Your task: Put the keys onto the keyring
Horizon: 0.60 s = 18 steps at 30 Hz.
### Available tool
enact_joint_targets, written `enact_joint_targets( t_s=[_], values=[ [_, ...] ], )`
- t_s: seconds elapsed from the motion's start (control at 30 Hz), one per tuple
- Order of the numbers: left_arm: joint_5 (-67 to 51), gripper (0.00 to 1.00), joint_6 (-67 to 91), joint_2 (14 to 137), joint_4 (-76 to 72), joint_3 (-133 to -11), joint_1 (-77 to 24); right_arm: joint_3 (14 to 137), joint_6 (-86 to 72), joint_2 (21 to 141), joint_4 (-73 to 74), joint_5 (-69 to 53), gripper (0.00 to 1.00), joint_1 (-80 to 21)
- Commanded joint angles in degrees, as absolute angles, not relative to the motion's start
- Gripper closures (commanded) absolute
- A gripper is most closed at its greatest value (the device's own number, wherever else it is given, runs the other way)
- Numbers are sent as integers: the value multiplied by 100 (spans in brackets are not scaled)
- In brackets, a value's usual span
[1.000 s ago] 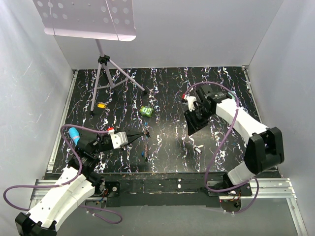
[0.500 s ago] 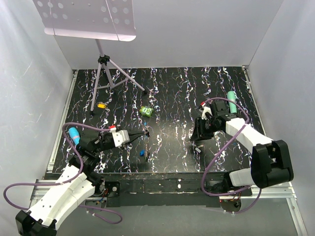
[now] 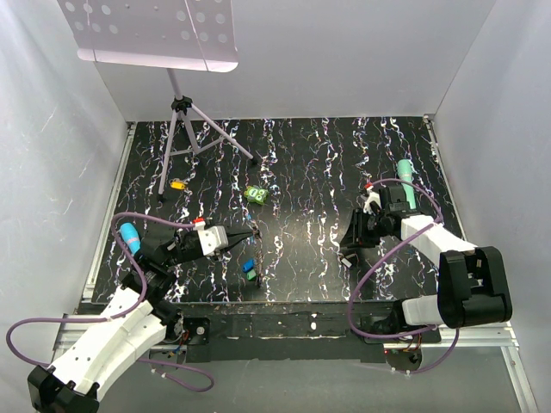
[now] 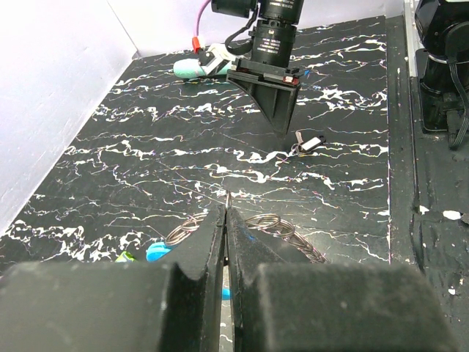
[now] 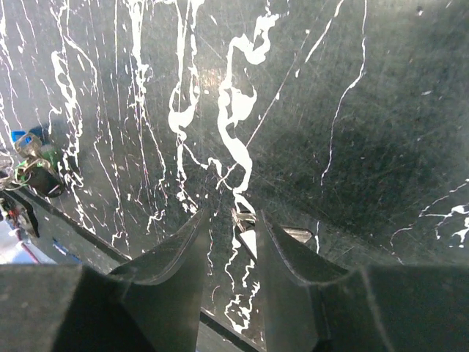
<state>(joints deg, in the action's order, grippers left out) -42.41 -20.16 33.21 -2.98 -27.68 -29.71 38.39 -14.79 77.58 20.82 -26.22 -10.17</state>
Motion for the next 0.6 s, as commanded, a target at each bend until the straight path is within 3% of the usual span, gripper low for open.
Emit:
enact_joint_targets(
  t_s=[0.0, 0.57],
  values=[
    [-4201, 100, -2057, 3252, -404, -2892, -2936, 3674, -1608, 7611, 1802, -2918, 61, -967],
    [-4184, 100, -2039, 3278, -396, -2892, -2936, 3437, -1863, 7769, 1705, -2918, 63, -914]
  ],
)
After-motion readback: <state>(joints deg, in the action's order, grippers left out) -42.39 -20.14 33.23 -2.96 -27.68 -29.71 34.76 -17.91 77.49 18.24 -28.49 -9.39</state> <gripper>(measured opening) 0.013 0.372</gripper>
